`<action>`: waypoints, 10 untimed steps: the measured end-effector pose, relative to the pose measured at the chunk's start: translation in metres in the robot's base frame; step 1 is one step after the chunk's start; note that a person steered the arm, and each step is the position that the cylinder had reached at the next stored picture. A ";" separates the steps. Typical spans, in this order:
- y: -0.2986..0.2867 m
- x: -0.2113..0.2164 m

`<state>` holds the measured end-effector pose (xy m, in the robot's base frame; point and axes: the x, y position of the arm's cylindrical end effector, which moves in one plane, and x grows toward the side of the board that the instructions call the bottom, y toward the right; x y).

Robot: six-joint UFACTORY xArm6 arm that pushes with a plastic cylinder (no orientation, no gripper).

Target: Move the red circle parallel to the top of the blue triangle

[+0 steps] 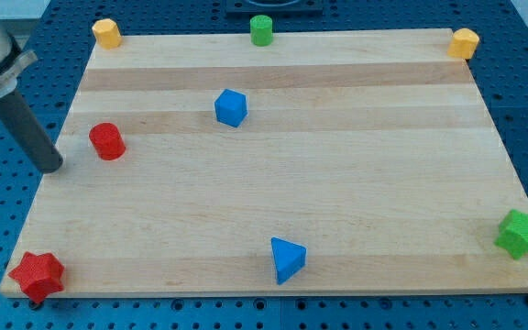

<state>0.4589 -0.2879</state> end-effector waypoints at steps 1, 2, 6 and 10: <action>0.028 0.000; 0.047 -0.005; 0.019 -0.040; 0.148 -0.040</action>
<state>0.4194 -0.1398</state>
